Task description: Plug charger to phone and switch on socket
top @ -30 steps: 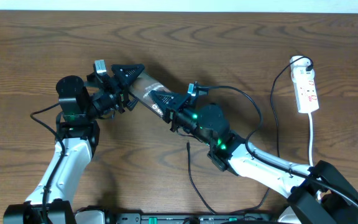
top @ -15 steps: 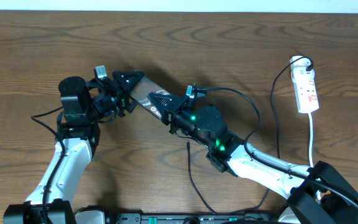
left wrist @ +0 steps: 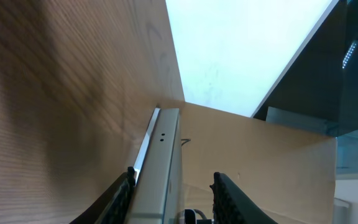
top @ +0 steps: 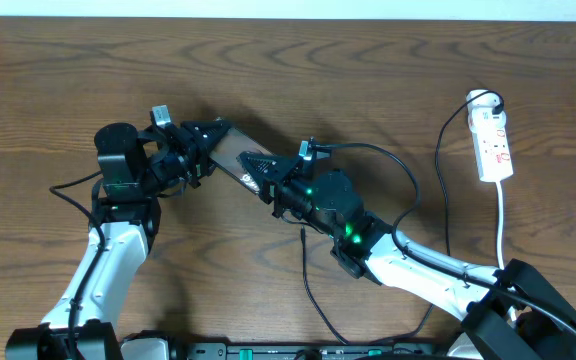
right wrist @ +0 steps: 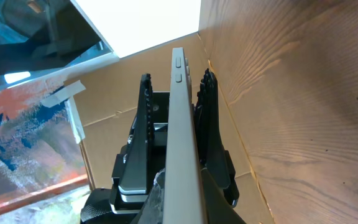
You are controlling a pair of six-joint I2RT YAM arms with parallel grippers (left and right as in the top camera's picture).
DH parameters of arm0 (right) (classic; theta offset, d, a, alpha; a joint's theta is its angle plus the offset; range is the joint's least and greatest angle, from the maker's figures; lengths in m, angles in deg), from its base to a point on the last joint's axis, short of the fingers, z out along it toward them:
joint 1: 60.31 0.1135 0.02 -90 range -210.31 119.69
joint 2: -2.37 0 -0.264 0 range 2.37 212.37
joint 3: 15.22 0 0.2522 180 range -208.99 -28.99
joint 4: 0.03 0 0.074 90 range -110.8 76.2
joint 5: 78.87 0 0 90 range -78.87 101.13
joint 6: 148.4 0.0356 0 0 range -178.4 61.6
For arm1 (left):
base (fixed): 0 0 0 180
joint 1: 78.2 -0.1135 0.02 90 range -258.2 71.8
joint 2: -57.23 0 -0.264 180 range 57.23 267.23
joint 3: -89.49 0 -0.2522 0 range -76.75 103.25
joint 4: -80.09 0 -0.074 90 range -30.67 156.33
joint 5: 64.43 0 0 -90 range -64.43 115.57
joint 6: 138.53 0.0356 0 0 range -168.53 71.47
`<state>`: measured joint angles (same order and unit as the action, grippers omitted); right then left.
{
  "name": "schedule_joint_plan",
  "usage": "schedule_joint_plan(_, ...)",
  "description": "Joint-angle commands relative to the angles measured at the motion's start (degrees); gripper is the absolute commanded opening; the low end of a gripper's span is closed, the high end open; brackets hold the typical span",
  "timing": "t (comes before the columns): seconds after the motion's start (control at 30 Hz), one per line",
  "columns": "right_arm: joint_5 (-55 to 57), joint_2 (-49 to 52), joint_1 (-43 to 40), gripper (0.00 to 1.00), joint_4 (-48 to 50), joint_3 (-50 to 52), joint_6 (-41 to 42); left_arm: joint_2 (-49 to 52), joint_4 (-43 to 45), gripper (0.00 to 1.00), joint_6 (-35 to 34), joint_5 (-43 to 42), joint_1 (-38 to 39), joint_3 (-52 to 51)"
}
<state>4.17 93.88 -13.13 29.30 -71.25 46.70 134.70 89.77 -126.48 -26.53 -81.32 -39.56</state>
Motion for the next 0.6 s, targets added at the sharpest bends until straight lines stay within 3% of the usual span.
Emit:
schedule_joint_plan(0.0,1.01,-0.42,1.29,0.01,0.85,-0.85,0.07,-0.33,0.17,0.36,0.55,0.76,-0.02,0.15)
schedule_joint_plan(0.23,1.05,-0.42,2.08,0.01,0.85,-0.85,0.11,-0.33,0.17,0.28,0.55,0.76,-0.04,0.15)
schedule_joint_plan(0.57,0.81,-0.42,2.56,0.01,0.92,-0.85,1.86,-0.33,0.15,0.24,0.55,1.03,-0.02,0.15)
